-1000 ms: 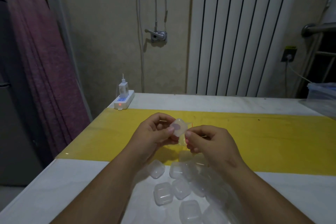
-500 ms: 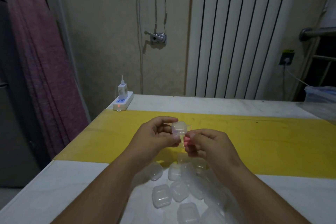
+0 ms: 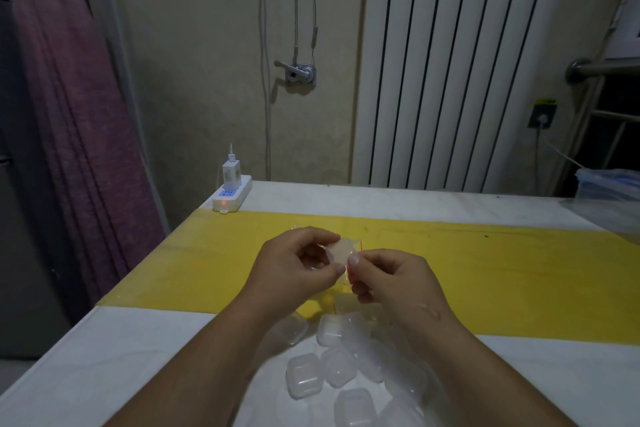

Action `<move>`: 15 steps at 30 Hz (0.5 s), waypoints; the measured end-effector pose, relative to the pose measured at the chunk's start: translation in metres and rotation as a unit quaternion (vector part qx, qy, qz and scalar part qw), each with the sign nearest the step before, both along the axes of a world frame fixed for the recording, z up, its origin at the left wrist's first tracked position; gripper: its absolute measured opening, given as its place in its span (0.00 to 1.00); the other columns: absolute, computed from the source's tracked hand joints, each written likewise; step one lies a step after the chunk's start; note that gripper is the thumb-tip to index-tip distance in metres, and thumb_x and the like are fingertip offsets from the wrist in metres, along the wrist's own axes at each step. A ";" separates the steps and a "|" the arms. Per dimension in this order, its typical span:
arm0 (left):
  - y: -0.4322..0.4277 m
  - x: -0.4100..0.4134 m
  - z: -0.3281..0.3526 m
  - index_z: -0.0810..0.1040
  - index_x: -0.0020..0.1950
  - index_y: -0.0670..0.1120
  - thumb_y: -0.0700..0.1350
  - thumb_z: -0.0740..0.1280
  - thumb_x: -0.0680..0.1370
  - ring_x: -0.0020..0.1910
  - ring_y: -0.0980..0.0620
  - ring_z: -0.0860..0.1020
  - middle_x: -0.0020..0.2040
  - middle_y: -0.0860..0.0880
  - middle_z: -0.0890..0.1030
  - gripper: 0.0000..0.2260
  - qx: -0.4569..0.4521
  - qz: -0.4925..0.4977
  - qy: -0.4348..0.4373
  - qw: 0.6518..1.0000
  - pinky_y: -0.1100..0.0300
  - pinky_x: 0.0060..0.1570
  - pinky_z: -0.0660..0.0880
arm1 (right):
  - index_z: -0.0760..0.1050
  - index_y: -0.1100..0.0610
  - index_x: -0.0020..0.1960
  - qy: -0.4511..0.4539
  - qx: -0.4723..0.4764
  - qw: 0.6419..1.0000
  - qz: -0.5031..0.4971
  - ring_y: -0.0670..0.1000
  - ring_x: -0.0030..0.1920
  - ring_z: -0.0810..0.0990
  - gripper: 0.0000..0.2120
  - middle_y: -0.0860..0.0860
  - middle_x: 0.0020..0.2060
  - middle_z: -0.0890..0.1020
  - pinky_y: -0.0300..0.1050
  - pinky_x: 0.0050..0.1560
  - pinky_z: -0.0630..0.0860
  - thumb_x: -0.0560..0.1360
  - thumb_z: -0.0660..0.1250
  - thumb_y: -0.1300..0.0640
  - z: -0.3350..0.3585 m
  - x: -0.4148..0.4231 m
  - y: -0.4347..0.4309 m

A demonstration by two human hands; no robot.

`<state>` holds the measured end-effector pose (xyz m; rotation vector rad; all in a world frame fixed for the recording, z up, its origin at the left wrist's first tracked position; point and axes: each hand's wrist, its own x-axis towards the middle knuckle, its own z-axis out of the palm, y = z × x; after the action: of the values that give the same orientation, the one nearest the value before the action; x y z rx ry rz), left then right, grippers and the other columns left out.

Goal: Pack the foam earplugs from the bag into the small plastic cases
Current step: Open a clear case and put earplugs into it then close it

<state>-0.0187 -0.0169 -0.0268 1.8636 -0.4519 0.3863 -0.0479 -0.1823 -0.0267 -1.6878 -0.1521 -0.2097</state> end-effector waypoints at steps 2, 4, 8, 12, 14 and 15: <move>0.000 0.000 -0.001 0.83 0.51 0.50 0.39 0.78 0.67 0.40 0.54 0.82 0.42 0.50 0.83 0.14 0.018 0.016 -0.008 1.000 0.57 0.45 0.80 | 0.83 0.59 0.38 -0.001 -0.001 1.000 0.004 0.48 0.32 0.76 0.10 0.51 0.29 0.80 0.44 0.37 0.76 0.76 0.70 0.57 0.000 0.000 0.000; -0.002 -0.001 -0.001 0.83 0.49 0.51 0.40 0.77 0.67 0.40 0.57 0.81 0.42 0.53 0.83 0.13 0.033 0.024 -0.023 0.999 0.58 0.45 0.80 | 0.84 0.58 0.40 0.000 0.000 1.000 0.004 0.48 0.31 0.75 0.07 0.50 0.29 0.79 0.44 0.37 0.76 0.75 0.71 0.57 0.000 0.000 0.000; -0.007 -0.002 0.000 0.80 0.51 0.59 0.46 0.71 0.66 0.41 0.58 0.81 0.43 0.55 0.83 0.15 0.047 0.013 -0.044 0.998 0.59 0.44 0.80 | 0.84 0.57 0.40 -0.002 -0.027 0.999 -0.028 0.48 0.30 0.76 0.06 0.51 0.27 0.80 0.49 0.37 0.77 0.74 0.71 0.58 0.000 0.002 0.000; -0.008 0.000 -0.003 0.80 0.57 0.60 0.42 0.70 0.73 0.43 0.55 0.80 0.48 0.52 0.79 0.17 0.091 -0.023 -0.043 0.995 0.59 0.46 0.79 | 0.84 0.53 0.39 -0.006 -0.037 0.999 -0.027 0.48 0.31 0.77 0.05 0.51 0.29 0.81 0.49 0.38 0.78 0.74 0.72 0.60 0.002 0.001 0.000; -0.007 0.001 -0.003 0.82 0.50 0.55 0.39 0.70 0.74 0.43 0.56 0.81 0.46 0.51 0.80 0.11 0.056 -0.003 -0.034 0.998 0.59 0.45 0.79 | 0.84 0.55 0.39 0.001 0.002 1.000 -0.029 0.48 0.32 0.77 0.08 0.51 0.29 0.82 0.45 0.37 0.77 0.74 0.70 0.63 0.003 0.001 0.000; -0.006 0.002 -0.002 0.81 0.48 0.52 0.38 0.71 0.73 0.42 0.56 0.81 0.44 0.52 0.81 0.09 0.027 0.005 -0.020 0.999 0.59 0.43 0.79 | 0.84 0.56 0.39 0.014 0.030 0.999 -0.035 0.49 0.32 0.78 0.09 0.51 0.30 0.82 0.44 0.37 0.77 0.75 0.69 0.66 0.004 0.002 0.000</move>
<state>-0.0171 -0.0231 -0.0292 1.9133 -0.4850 0.4231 -0.0459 -0.1827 -0.0223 -1.6375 -0.0663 -0.2411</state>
